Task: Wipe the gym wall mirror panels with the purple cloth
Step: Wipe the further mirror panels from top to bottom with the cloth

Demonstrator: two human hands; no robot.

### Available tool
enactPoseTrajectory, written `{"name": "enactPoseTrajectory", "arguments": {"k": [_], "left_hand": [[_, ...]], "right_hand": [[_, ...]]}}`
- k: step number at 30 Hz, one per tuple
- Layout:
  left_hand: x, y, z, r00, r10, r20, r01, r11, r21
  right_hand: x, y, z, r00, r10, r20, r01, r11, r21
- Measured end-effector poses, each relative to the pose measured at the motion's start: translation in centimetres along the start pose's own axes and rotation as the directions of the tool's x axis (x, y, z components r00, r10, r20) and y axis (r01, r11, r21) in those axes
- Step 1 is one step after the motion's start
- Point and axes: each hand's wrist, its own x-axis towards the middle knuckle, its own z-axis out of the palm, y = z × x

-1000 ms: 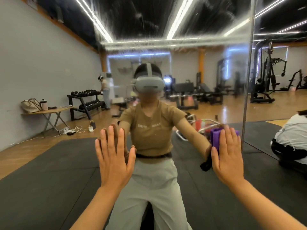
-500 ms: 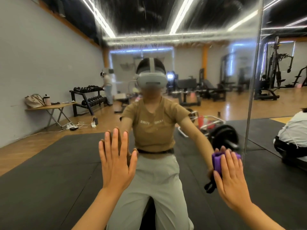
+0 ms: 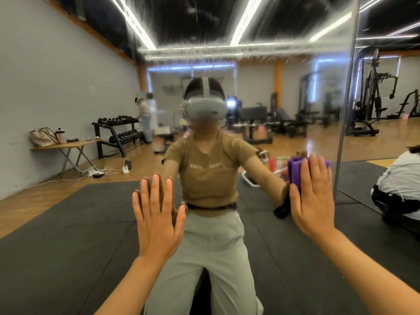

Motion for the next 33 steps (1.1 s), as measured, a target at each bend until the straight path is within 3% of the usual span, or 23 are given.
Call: {"name": "enactPoseTrajectory", "arguments": {"k": [7, 12, 20, 24, 28, 31, 33], "left_hand": [[0.0, -0.1, 0.2, 1.000, 0.020, 0.001, -0.020, 0.999, 0.044], [0.0, -0.2, 0.1, 1.000, 0.027, 0.002, -0.027, 0.999, 0.047], [0.0, -0.1, 0.2, 0.999, 0.031, -0.021, -0.030, 0.999, 0.045], [0.0, -0.1, 0.1, 1.000, 0.026, -0.015, -0.025, 0.999, 0.028], [0.0, 0.0, 0.2, 0.999, 0.024, -0.026, -0.024, 0.999, 0.023], [0.0, -0.1, 0.3, 0.999, 0.029, -0.034, -0.028, 0.999, 0.025], [0.0, -0.1, 0.3, 0.999, 0.025, -0.036, -0.024, 0.999, 0.021]], "right_hand": [[-14.2, 1.6, 0.3, 0.943, -0.257, 0.212, 0.275, 0.960, -0.060], [-15.3, 2.7, -0.7, 0.887, -0.325, 0.328, 0.373, 0.923, -0.096], [0.1, 2.0, -1.0, 0.894, -0.426, 0.141, 0.431, 0.902, -0.013], [7.4, 1.6, -1.8, 0.940, -0.334, 0.064, 0.335, 0.942, -0.002], [6.8, 0.2, -0.8, 0.980, -0.198, -0.018, 0.198, 0.980, 0.014], [2.5, -0.4, 0.2, 0.942, -0.334, 0.000, 0.334, 0.942, 0.016], [-1.2, -0.4, 0.7, 0.871, -0.486, 0.067, 0.487, 0.874, 0.010]]}}
